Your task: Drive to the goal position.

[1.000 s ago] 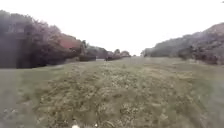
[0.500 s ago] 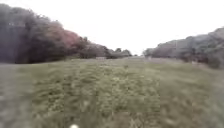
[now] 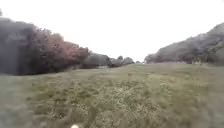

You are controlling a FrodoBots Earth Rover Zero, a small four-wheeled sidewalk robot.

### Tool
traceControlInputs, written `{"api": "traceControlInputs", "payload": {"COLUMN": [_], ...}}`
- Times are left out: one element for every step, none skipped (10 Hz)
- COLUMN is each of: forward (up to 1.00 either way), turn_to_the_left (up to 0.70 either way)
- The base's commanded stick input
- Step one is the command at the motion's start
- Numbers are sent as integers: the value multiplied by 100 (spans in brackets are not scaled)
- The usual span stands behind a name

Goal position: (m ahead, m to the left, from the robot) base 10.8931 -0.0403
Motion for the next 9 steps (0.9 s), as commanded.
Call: {"api": "traceControlInputs", "payload": {"forward": [85, 85, 85, 85, 85, 85, 85, 85, 85], "turn_to_the_left": [-34, -32, -26, 0, 0, 0, 0, 0, 0]}}
